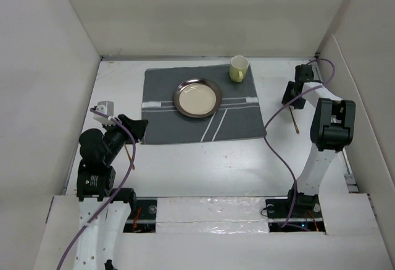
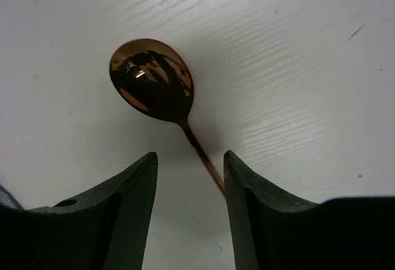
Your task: Set the dinner table for one person
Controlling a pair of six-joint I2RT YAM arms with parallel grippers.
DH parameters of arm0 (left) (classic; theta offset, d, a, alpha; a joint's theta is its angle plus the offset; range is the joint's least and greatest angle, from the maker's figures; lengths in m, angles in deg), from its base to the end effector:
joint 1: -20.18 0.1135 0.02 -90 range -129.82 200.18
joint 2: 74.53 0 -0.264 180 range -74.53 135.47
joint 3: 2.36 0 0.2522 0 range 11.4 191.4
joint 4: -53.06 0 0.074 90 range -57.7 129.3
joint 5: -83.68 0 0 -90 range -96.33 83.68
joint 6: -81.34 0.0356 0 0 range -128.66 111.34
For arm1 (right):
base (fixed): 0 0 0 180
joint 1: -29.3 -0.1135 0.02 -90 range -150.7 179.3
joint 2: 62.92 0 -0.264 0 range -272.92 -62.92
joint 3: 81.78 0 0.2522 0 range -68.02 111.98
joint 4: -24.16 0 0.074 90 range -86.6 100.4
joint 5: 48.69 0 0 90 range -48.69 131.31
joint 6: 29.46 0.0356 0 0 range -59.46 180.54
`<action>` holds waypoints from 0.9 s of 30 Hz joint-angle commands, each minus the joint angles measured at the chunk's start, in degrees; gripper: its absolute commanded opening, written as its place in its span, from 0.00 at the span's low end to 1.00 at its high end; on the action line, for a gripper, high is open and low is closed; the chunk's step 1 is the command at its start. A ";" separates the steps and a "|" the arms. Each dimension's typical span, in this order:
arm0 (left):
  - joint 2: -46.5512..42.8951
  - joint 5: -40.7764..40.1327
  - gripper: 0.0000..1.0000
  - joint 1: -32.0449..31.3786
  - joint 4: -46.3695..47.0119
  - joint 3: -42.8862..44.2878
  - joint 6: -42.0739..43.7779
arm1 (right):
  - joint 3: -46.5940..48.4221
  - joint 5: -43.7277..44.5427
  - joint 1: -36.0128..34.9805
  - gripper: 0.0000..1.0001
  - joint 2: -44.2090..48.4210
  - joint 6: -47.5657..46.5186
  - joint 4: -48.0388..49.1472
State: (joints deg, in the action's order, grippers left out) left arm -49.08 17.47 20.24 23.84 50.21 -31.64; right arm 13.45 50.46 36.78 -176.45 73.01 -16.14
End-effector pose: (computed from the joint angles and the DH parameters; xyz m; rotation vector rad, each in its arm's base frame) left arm 0.1126 -0.0142 0.3380 -0.0012 1.6422 -0.6405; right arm 0.4174 -0.0605 0.1832 0.5045 2.5333 -0.1748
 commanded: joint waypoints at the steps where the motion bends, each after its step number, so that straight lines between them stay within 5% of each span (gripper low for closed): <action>1: -0.76 0.73 0.31 -0.23 2.11 0.22 0.57 | 2.81 -1.41 0.95 0.52 -1.25 -4.12 -5.27; 8: -1.02 0.38 0.31 -0.23 1.93 0.39 0.66 | 7.91 -4.40 2.36 0.48 -5.47 -5.35 -10.02; 19: -2.25 -0.59 0.31 -0.23 1.49 0.57 0.66 | 9.06 -0.45 -0.89 0.27 -6.70 -2.01 -13.62; 25: -2.86 -1.64 0.31 -0.23 1.14 0.74 0.57 | 6.25 0.43 -1.95 0.00 -5.03 -0.25 -12.57; 27: -3.21 -1.73 0.31 -0.23 1.05 0.74 0.66 | 3.62 -0.35 -1.95 0.00 -2.93 -0.25 -11.26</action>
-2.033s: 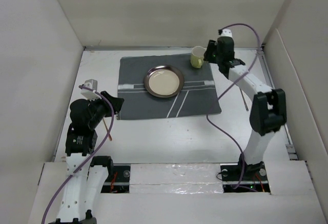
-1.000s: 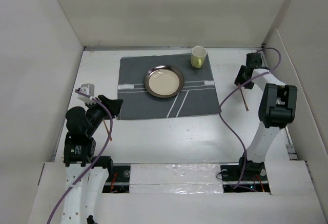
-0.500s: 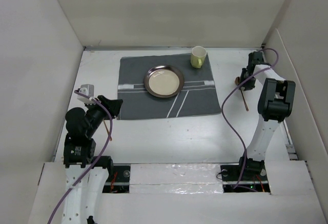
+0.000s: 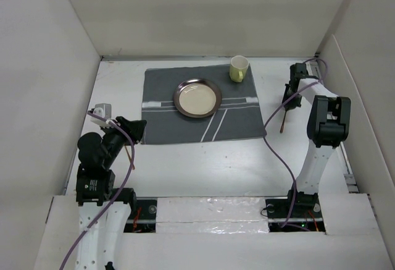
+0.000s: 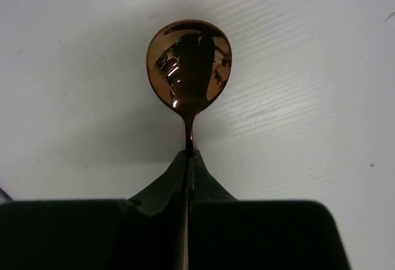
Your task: Set the dinner table for one person
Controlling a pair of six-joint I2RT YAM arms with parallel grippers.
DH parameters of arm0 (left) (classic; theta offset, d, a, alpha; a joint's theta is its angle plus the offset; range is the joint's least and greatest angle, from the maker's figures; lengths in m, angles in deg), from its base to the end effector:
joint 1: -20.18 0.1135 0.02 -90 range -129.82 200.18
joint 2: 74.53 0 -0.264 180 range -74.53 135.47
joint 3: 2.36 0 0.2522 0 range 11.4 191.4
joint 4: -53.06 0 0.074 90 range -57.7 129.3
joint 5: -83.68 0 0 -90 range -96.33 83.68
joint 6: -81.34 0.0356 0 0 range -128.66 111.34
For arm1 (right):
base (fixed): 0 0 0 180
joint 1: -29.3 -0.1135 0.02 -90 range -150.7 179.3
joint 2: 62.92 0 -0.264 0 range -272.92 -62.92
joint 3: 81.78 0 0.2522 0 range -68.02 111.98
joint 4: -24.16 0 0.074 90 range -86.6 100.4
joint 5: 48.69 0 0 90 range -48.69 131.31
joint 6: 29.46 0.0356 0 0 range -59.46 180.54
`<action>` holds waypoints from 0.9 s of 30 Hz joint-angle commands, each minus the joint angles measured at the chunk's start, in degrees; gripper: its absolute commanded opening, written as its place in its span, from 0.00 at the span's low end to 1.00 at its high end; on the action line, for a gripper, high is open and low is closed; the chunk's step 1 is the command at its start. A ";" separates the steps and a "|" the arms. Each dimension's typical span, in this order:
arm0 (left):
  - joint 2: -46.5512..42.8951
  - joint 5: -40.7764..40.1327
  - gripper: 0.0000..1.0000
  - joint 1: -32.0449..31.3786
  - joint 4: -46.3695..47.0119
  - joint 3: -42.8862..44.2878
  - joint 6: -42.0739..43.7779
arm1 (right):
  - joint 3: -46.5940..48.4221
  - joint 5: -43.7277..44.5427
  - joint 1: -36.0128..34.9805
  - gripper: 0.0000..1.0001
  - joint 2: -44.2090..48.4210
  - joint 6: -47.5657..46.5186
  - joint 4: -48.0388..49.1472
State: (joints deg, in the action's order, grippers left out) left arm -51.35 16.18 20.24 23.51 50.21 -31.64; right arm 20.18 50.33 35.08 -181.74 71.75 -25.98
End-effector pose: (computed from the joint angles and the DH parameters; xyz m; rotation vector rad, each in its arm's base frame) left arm 0.1040 -0.0135 0.3409 -0.0084 1.6076 -0.6199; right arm 0.4285 -0.0490 0.1712 0.4462 2.6912 -0.1886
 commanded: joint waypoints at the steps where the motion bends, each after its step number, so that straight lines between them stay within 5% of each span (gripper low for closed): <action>1: -0.86 -0.44 0.31 -0.23 1.20 0.83 0.66 | -4.08 -0.14 -0.24 0.00 3.41 1.02 0.24; 7: -0.68 -0.36 0.30 -0.23 1.29 0.74 0.57 | -10.93 1.88 -0.33 0.00 14.64 1.19 6.05; 14: 0.20 -0.09 0.30 -0.23 1.29 0.66 0.66 | -12.79 1.79 -11.39 0.00 24.59 1.45 6.85; 27: 1.34 0.52 0.30 -0.23 1.90 0.22 0.40 | -8.14 -4.28 -33.36 0.00 18.73 10.06 13.17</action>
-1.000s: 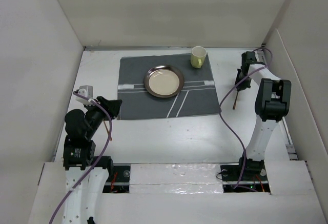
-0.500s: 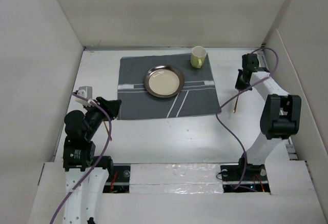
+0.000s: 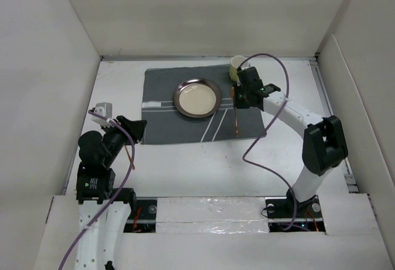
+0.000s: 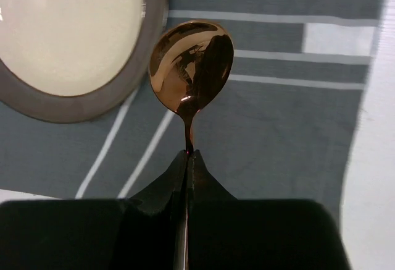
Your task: Set the dinner table for one person
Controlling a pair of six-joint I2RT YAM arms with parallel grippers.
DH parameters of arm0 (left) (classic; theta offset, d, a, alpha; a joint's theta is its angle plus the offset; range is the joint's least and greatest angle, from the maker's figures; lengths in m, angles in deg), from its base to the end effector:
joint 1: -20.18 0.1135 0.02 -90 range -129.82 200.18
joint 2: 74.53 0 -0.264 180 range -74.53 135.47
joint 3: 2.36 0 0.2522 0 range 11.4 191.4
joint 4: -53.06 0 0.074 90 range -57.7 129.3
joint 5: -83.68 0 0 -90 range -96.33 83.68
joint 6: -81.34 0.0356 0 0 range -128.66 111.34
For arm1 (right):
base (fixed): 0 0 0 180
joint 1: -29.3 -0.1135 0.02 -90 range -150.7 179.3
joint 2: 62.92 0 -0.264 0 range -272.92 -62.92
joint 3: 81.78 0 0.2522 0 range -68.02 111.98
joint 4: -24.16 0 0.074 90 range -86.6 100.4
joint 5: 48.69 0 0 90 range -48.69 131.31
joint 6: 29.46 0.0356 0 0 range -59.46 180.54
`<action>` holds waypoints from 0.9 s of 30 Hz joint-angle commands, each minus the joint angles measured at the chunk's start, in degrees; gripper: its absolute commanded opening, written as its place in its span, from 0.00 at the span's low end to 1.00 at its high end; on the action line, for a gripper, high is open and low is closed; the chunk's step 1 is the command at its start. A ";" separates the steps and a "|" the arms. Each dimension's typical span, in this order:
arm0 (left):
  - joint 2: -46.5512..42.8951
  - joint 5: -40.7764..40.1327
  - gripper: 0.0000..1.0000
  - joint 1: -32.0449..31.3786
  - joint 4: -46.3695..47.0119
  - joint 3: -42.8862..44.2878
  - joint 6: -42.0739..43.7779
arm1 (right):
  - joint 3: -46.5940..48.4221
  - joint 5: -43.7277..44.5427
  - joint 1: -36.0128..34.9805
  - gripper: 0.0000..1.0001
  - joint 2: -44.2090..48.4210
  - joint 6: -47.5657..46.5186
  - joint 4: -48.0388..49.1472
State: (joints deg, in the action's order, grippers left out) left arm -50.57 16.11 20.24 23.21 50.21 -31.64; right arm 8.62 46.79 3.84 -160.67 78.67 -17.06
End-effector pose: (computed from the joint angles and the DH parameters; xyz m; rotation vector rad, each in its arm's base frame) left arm 0.1071 -0.0135 0.3392 -0.0153 1.6257 -0.6205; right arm 0.3429 0.1595 0.2608 -0.1113 2.4241 0.2329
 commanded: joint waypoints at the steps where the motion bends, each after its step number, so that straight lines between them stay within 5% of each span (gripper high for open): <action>1: 0.56 0.59 0.30 -0.23 2.12 0.13 0.39 | 5.60 0.05 -2.15 0.00 -4.79 3.66 4.35; 27: 1.26 0.59 0.31 -0.23 2.12 0.13 0.39 | 37.53 5.60 2.51 0.00 -33.11 2.62 -8.13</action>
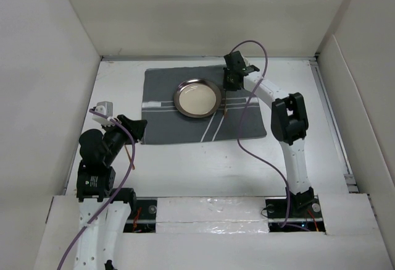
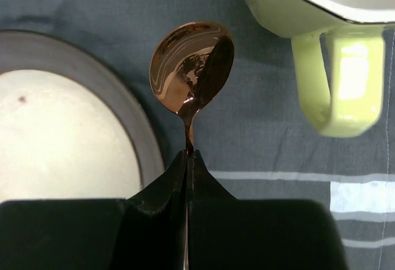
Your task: Set the dinner table for one person
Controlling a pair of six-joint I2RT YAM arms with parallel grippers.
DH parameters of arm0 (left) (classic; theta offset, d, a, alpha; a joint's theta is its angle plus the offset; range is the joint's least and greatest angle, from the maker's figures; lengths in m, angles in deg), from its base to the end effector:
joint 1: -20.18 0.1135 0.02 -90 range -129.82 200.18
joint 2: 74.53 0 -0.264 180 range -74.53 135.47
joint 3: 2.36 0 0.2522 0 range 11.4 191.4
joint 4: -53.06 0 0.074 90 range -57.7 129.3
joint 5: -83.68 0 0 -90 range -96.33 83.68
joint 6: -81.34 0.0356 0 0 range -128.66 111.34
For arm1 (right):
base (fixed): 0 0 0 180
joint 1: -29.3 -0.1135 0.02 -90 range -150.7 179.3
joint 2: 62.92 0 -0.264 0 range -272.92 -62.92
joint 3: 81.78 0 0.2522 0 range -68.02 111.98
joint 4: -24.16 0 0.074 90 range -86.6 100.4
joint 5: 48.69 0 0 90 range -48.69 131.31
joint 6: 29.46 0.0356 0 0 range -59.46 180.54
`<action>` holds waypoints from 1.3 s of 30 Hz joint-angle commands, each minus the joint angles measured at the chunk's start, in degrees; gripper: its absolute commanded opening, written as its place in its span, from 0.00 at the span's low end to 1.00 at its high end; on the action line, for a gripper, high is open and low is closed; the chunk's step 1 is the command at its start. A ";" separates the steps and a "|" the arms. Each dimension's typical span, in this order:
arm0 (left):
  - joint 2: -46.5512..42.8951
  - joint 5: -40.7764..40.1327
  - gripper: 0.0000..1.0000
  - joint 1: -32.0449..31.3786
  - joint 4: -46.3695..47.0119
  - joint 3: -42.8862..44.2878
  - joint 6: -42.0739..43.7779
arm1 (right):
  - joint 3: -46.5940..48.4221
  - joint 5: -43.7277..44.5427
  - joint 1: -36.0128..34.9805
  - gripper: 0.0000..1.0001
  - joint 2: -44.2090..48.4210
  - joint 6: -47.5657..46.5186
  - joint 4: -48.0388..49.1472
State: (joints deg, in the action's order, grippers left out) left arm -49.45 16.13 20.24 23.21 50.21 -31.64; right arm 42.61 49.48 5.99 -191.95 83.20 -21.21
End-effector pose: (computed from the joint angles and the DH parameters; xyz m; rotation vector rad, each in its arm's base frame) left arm 0.1114 -0.0135 0.3374 -0.0212 1.6446 -0.6223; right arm 0.4684 0.1963 0.2145 0.0496 2.4399 0.1862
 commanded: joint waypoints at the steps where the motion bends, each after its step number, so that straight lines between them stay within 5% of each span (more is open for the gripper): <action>1: 0.58 0.66 0.31 -0.23 2.12 0.22 0.48 | 3.45 3.52 0.37 0.00 -2.27 -2.17 -3.89; 36: 1.20 -0.92 0.32 0.30 2.56 -0.22 -0.13 | 6.54 2.30 0.46 0.00 -7.38 -5.34 -0.99; 39: 1.72 -1.01 0.32 0.30 2.30 -0.05 -0.04 | 6.53 3.00 0.46 0.16 -7.29 -4.82 -0.81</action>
State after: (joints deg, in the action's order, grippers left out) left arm -48.08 15.37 20.28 23.23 50.21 -31.69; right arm 47.64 52.41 7.04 -199.16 78.52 -24.78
